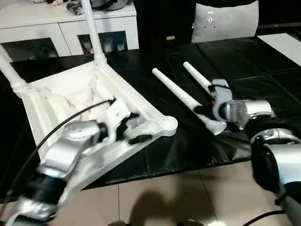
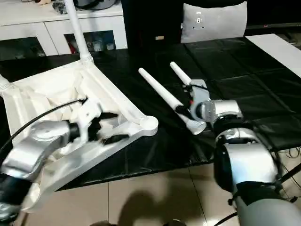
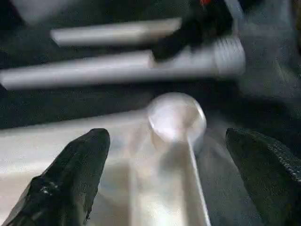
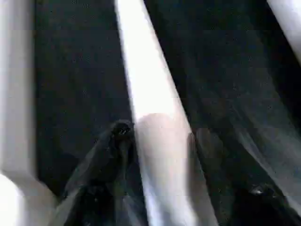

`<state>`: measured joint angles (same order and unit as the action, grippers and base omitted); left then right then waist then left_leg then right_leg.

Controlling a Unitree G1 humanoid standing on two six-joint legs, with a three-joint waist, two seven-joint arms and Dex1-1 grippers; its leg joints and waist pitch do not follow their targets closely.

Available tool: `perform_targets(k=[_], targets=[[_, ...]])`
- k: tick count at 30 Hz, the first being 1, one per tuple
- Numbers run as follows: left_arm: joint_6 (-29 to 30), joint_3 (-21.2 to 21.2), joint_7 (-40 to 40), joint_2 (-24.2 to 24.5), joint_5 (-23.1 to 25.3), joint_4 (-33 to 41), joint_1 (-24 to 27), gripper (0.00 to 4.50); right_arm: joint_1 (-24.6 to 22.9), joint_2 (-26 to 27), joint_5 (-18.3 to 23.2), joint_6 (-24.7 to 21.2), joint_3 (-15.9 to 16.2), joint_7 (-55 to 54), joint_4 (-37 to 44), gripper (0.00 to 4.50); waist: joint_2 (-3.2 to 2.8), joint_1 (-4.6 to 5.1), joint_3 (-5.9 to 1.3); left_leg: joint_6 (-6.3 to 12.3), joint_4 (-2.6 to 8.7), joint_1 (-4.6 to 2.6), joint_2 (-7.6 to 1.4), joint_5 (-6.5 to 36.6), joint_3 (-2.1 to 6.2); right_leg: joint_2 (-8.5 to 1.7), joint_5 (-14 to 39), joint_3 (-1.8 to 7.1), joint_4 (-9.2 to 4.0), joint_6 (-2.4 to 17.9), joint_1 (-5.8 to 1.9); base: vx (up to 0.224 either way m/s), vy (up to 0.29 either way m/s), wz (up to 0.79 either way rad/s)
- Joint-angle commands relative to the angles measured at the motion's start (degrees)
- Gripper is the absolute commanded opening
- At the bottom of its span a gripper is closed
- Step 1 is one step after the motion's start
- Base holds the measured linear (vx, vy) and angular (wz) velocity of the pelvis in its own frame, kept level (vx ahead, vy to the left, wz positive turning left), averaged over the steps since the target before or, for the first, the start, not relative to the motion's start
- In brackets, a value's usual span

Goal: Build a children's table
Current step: Pick table leg

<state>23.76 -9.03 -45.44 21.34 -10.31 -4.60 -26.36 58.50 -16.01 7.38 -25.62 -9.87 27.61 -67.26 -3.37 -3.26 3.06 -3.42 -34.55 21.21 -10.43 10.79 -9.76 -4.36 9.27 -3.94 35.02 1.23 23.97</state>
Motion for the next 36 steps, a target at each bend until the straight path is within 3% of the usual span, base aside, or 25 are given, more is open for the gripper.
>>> perform_targets(k=[1, 2, 4, 7, 9, 12, 13, 15, 17, 19, 21, 22, 23, 25, 26, 29, 30, 33, 36], targets=[[-0.5, 2.8, 3.5, -1.3, -0.8, -1.3, -1.5, 4.5, -1.1, 0.5, 3.9, 6.0, -3.0, 2.3, 4.6, 2.0, 0.48, -0.21, -4.31, 2.15, 3.33, -0.07, -1.7, 10.6, 0.11, -3.19, 12.1, 2.06, -3.83, 13.5, -3.66, 0.0, 0.0, 0.0], [-0.6, 3.8, 5.1, -2.7, -1.4, -1.8, -2.3, 4.5, -1.7, 1.0, 5.8, 7.4, -4.6, 4.3, 6.4, 1.91, 0.59, -0.27, -4.45, 2.88, 3.18, 0.05, -1.77, 9.5, 0.18, -3.28, 10.1, 2.09, -3.57, 13.8, -3.82, 0.0, 0.0, 0.0], [0.2, 6.2, 8.2, -5.9, -3.6, -2.9, -4.2, 4.5, -2.4, 1.9, 10.3, 3.8, -7.8, 7.8, 9.6, 1.71, 0.5, -0.39, -4.52, 4.27, 3.07, 0.1, -1.65, 7.5, 0.08, -2.92, 7.6, 1.96, -3.37, 14.6, -3.87, 0.0, 0.0, 0.0], [1.6, 8.7, 11.7, -9.0, -5.8, -4.2, -6.2, 4.5, -3.9, 2.8, 13.6, 0.6, -9.8, 11.7, 13.0, 1.48, 0.54, -0.71, -4.52, 5.76, 2.92, 0.16, -1.67, 7.4, 0.01, -2.84, 7.5, 1.77, -3.54, 15.2, -4.02, 0.0, 0.0, 0.0], [2.2, 9.3, 13.4, -10.2, -5.4, -5.5, -7.3, 4.5, -6.3, 2.7, 10.7, 3.5, -6.6, 12.2, 14.0, 1.2, 0.41, -0.89, -4.39, 5.14, 2.98, 0.13, -1.67, 8.4, 0.16, -3.06, 10.5, 1.66, -3.97, 14.4, -3.8, 0.0, 0.0, 0.0], [1.8, 6.5, 12.2, -8.6, -2.3, -5.7, -6.4, 4.5, -8.9, 2.0, 5.3, 7.3, -1.2, 9.8, 14.9, 1.2, 0.57, -0.99, -4.48, 3.83, 3.08, 0.08, -1.52, 8.2, 0.35, -3.29, 13.8, 1.7, -4.27, 12.7, -3.79, 0.0, 0.0, 0.0], [1.7, 6.2, 12.0, -8.3, -2.1, -5.6, -6.3, 4.5, -9.0, 2.0, 4.9, 7.2, -0.8, 9.7, 15.1, 1.2, 0.59, -0.87, -4.42, 3.65, 3.17, 0.18, -1.54, 8.1, 0.42, -3.18, 14.0, 1.68, -4.23, 12.4, -3.82, 0.0, 0.0, 0.0], [0.7, 2.4, 9.5, -5.4, 1.1, -4.7, -4.2, 4.5, -10.1, 1.1, 1.4, 5.2, 2.8, 8.4, 17.4, 1.42, 0.6, -0.52, -4.37, 3.32, 3.25, 0.15, -1.56, 8.1, 0.44, -3.08, 14.2, 1.71, -4.26, 11.9, -3.72, 0.0, 0.0, 0.0], [0.2, 1.2, 8.5, -4.1, 1.8, -4.3, -3.4, 4.5, -9.5, 0.9, 0.3, 4.3, 3.5, 7.4, 17.5, 1.56, 0.44, -0.38, -4.4, 3.24, 3.23, 0.14, -1.58, 8.3, 0.42, -3.15, 14.4, 1.79, -4.19, 11.8, -3.77, 0.0, 0.0, 0.0], [-0.2, 0.4, 7.7, -3.3, 2.2, -4.0, -2.8, 4.5, -8.3, 0.0, -2.6, 5.6, 5.5, 5.2, 15.9, 1.63, 0.72, -0.26, -4.31, 2.92, 3.33, -0.06, -1.7, 9.0, 0.39, -3.11, 15.1, 1.82, -4.27, 12.1, -3.51, 0.0, 0.0, 0.0], [-0.5, 0.1, 7.4, -2.9, 2.4, -3.8, -2.5, 4.5, -7.4, -0.7, -4.5, 6.8, 7.0, 4.2, 14.4, 1.8, 0.53, -0.25, -4.21, 2.37, 3.37, -0.09, -1.63, 9.5, 0.39, -3.17, 15.6, 1.85, -4.3, 12.2, -3.45, 0.0, 0.0, 0.0], [-0.6, 0.0, 7.1, -2.6, 2.5, -3.6, -2.3, 4.5, -6.3, -1.2, -5.6, 7.1, 7.8, 3.7, 12.6, 1.92, 0.88, -0.17, -4.17, 2.21, 3.35, -0.09, -1.65, 9.9, 0.36, -3.19, 15.6, 1.88, -4.31, 12.2, -3.47, 0.0, 0.0, 0.0], [-0.7, -0.2, 6.9, -2.3, 2.5, -3.4, -2.1, 4.5, -5.5, -1.6, -6.1, 7.0, 8.3, 3.5, 11.5, 1.98, 0.66, -0.19, -4.17, 2.22, 3.38, -0.08, -1.64, 9.9, 0.42, -3.26, 15.6, 1.92, -4.2, 12.4, -3.51, 0.0, 0.0, 0.0], [-0.7, -0.4, 6.5, -1.9, 2.6, -3.1, -1.8, 4.5, -4.2, -2.1, -6.8, 6.4, 8.9, 3.3, 9.9, 2.08, 0.61, -0.15, -4.13, 2.36, 3.33, -0.06, -1.63, 10.0, 0.37, -3.22, 15.2, 1.96, -4.16, 12.5, -3.51, 0.0, 0.0, 0.0], [-0.7, -0.7, 6.0, -1.5, 2.7, -2.7, -1.5, 4.5, -3.1, -2.9, -8.5, 4.9, 10.3, 2.9, 8.2, 2.18, 0.91, -0.1, -4.16, 2.54, 3.3, 0.0, -1.63, 9.7, 0.33, -3.17, 14.4, 1.96, -4.08, 12.8, -3.56, 0.0, 0.0, 0.0], [-0.6, -0.9, 5.5, -1.1, 2.7, -2.4, -1.3, 4.5, -2.2, -3.5, -9.9, 3.6, 11.4, 2.3, 6.6, 2.41, 0.73, -0.18, -4.16, 2.76, 3.22, 0.06, -1.6, 9.1, 0.29, -3.13, 13.4, 1.98, -3.92, 13.3, -3.6, 0.0, 0.0, 0.0], [-0.4, -1.1, 4.3, -0.5, 2.3, -1.7, -0.8, 4.5, -0.6, -4.0, -12.1, 1.9, 13.0, 1.0, 2.8, 2.49, 0.65, -0.15, -4.2, 2.74, 3.17, 0.04, -1.62, 9.0, 0.29, -3.11, 13.2, 1.93, -3.83, 13.6, -3.56, 0.0, 0.0, 0.0], [-0.3, -1.3, 3.5, -0.3, 2.1, -1.4, -0.6, 4.5, 0.1, -4.1, -12.6, 2.1, 13.3, 1.4, 0.2, 2.81, 0.6, -0.15, -4.06, 2.29, 3.21, 0.0, -1.65, 10.2, 0.25, -3.16, 14.5, 1.95, -4.03, 13.5, -3.55, 0.0, 0.0, 0.0], [-0.3, -1.5, 3.2, -0.2, 2.1, -1.2, -0.5, 4.5, 0.5, -4.0, -12.0, 2.6, 12.7, 2.8, -2.3, 2.85, 0.59, -0.16, -4.08, 2.42, 3.22, 0.04, -1.78, 10.7, 0.27, -3.21, 14.0, 1.96, -3.94, 13.7, -3.57, 0.0, 0.0, 0.0]])
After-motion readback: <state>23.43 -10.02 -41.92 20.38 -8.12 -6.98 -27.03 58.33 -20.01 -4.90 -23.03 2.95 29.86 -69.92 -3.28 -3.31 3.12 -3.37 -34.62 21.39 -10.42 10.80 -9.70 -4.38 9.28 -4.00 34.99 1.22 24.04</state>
